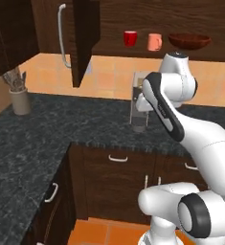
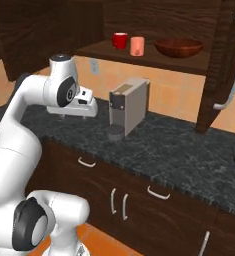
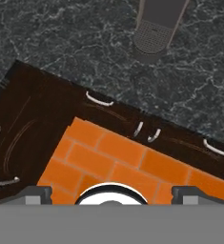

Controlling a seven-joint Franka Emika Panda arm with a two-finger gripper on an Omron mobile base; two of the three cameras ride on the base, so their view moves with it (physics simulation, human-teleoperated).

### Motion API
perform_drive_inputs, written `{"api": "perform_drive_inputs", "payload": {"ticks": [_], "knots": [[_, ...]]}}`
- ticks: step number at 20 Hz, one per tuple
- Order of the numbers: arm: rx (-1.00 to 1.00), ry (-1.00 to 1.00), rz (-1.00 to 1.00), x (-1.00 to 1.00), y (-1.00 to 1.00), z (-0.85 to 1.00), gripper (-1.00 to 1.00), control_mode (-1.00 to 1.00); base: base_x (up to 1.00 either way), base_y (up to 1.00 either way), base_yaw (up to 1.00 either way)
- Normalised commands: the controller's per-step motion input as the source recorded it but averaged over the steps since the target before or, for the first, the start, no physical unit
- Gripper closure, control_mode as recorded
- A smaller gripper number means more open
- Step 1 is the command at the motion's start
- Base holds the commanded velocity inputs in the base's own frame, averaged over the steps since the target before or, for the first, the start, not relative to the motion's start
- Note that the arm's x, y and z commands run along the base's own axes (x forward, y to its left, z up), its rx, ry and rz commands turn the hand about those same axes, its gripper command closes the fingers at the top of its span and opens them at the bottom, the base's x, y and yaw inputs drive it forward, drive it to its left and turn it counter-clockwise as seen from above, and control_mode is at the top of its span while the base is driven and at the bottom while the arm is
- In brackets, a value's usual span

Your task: Gather all objects into one cabinet and sort the glasses and bowls to opposite sides.

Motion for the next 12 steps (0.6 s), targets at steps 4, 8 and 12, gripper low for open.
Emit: {"api": "perform_drive_inputs", "payload": {"ticks": [4,8,12], "knots": [[0.0,0.0,0.0,0.0,0.0,0.0,-1.0,1.0,-0.66,-0.24,0.42],[0.0,0.0,0.0,0.0,0.0,0.0,-1.0,1.0,-0.52,-0.29,0.47],[0.0,0.0,0.0,0.0,0.0,0.0,-1.0,1.0,-0.5,-0.28,0.53]]}}
